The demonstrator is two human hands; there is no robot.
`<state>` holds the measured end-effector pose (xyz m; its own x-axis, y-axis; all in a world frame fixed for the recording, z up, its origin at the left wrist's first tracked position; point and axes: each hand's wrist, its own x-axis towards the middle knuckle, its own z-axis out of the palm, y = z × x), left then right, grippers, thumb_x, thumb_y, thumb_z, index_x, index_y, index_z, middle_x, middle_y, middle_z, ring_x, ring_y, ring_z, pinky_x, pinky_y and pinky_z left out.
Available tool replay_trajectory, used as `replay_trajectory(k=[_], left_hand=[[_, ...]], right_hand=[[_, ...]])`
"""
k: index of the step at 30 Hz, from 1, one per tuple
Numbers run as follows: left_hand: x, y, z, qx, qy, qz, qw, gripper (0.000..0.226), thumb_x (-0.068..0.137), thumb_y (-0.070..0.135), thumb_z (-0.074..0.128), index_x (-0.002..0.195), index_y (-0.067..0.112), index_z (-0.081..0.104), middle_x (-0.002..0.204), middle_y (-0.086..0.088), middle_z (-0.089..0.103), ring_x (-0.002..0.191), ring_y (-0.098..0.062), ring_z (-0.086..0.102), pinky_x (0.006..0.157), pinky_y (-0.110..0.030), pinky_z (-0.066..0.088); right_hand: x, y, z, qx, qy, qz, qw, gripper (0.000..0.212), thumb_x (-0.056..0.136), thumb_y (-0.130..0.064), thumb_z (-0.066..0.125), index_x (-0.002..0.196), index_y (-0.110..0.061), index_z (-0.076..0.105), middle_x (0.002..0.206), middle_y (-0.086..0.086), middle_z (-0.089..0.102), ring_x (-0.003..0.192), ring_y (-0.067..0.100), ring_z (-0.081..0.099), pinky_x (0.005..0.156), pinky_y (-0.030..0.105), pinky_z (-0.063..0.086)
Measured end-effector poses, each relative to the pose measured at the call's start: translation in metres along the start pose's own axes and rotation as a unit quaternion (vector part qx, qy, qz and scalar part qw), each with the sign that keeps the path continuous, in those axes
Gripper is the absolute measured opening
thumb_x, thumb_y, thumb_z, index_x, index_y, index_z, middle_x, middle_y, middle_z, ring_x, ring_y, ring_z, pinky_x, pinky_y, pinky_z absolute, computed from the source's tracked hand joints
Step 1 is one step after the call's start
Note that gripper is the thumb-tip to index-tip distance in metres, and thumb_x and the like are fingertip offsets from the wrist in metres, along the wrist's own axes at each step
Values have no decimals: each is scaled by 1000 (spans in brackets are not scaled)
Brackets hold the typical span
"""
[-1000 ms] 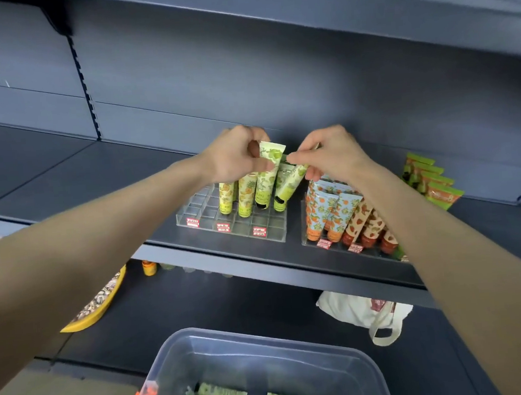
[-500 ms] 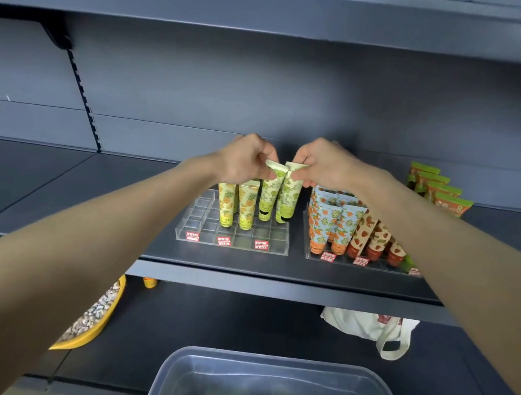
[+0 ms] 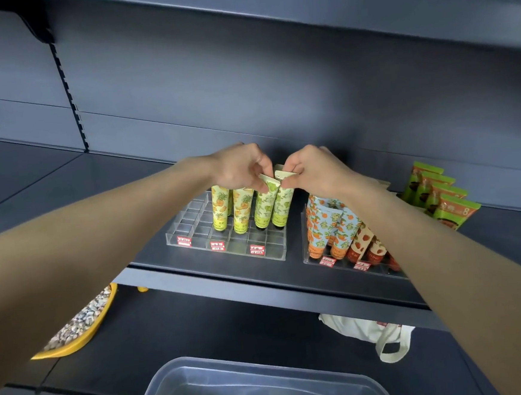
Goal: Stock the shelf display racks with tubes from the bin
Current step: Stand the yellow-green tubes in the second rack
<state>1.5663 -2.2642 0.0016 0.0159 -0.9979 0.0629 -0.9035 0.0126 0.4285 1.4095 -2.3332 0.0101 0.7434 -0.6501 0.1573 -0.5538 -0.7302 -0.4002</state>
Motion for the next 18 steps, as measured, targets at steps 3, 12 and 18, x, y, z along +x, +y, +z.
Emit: replay_trajectory(k=[3,12,18], left_hand=[[0,-5,0,10,-5,-6,1000,22,78,26,72,99,22,68,103,1,67,105,-18,58,99,-38,43],[1,-8,5,69,-17,-4,997,26,82,26,69,107,20,66,113,4,64,111,-14,53,97,-30,38],[-2,-6,2,59,-33,-3,998,24,85,31,65,107,24,66,109,5,65,106,-15,55,98,-34,41]], right_hand=[[1,0,3,2,-4,3,1000,17,82,-19,72,96,-11,70,99,8,70,94,23,64,89,42,52],[3,9,15,-31,-31,15,999,18,83,-22,71,99,-14,71,105,9,69,99,26,63,92,44,50],[4,7,15,-29,-39,12,999,20,83,-21,70,102,-14,71,107,9,69,102,26,63,94,44,49]])
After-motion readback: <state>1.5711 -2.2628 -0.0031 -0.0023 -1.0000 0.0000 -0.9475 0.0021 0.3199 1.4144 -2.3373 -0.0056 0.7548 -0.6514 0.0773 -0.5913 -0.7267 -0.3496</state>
